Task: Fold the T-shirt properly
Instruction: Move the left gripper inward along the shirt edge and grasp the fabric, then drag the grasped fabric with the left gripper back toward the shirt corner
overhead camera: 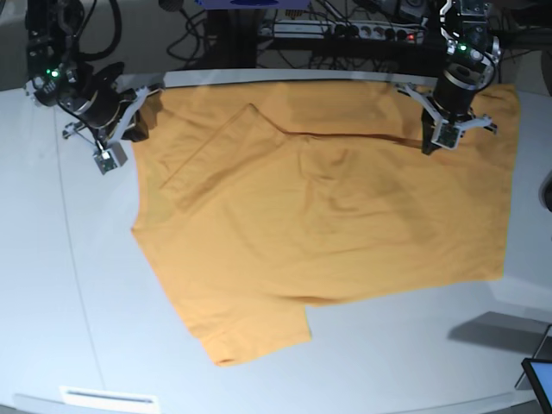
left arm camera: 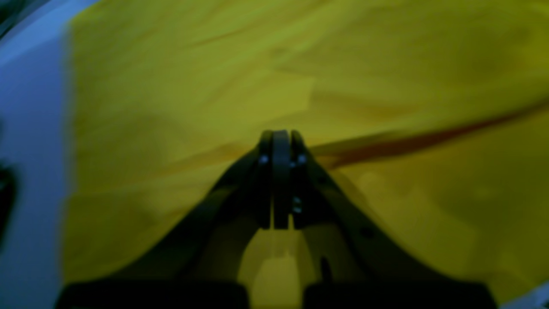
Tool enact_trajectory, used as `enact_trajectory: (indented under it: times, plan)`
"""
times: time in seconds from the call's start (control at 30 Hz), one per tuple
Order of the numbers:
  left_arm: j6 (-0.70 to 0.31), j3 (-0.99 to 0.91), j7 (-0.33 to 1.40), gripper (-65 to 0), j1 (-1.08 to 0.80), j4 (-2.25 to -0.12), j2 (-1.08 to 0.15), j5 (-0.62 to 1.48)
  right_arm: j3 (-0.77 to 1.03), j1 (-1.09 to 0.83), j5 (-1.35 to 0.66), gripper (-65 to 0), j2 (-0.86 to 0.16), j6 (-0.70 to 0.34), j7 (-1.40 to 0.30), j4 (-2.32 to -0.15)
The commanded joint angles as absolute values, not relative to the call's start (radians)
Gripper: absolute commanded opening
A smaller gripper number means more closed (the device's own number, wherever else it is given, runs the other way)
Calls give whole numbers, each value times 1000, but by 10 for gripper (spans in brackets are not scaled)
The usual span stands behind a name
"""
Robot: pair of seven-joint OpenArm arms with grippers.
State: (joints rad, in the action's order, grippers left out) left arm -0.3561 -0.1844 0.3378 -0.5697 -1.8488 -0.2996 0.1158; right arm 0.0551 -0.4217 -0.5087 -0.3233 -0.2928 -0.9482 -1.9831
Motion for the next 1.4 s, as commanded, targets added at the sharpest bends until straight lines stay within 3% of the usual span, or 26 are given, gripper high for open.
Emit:
enact_trajectory:
  times: [0.0, 0.27, 1.37]
  plan:
    - [-346, -182, 320, -650, -575, -1865, -311, 122, 62, -420, -518, -649, -331, -292, -931, -1997]
    - [-303, -130, 321, -650, -581, -1865, -305, 122, 62, -421, -518, -649, -331, -292, -931, -1997]
    - [-303, -136, 320, -650, -535, -1759, -292, 120, 62, -418, -518, -649, -331, -292, -931, -1995]
